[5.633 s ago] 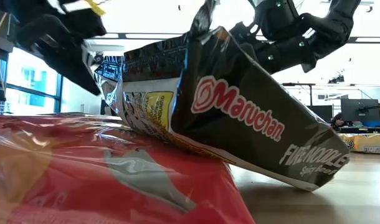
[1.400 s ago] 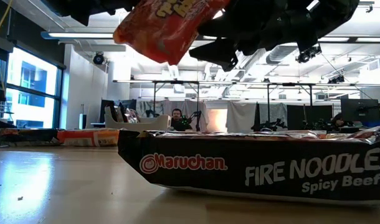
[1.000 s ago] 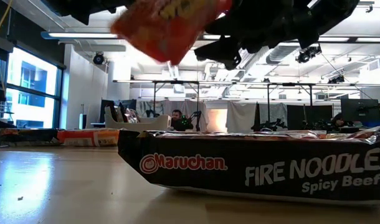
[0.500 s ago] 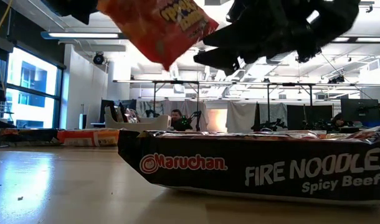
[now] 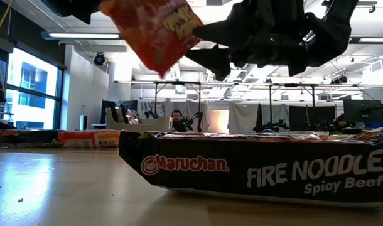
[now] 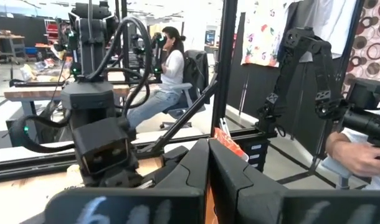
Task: Sort Maruchan noodles
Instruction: Put the bottom orange noodle pack into the white bin
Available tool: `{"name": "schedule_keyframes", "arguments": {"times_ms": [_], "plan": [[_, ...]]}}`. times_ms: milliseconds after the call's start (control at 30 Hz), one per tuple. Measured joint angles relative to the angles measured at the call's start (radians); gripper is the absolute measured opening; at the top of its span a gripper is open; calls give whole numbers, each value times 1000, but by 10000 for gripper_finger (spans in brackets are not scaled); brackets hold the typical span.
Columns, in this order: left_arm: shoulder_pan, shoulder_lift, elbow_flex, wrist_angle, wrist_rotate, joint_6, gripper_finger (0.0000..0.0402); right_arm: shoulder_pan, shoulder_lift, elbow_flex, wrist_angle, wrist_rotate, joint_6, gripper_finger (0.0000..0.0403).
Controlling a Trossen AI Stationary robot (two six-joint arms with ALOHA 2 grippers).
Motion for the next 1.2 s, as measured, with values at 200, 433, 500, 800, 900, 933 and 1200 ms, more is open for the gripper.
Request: {"name": "schedule_keyframes", "arguments": {"times_ms": [200,433,500,800,900,933,1200], "plan": [[0,-1,0,9,1,1,0,-19,4,2,19,-33,-2,282],[0,-2,0,-2,3,5,0,-54,4,3,36,-124,5,282],[0,-2,1,-52,3,2,0,-60,4,2,-13,-140,6,282],[-15,51,1,-559,-258,-112,29,-64,3,2,-247,-153,98,270],[-10,139,0,-625,-259,-203,59,-64,4,2,-319,-143,123,258],[-9,179,-1,-619,-243,-226,71,-64,4,2,-338,-134,126,254],[52,462,-1,-436,-141,-299,166,-63,4,1,-379,-103,110,239]]}}
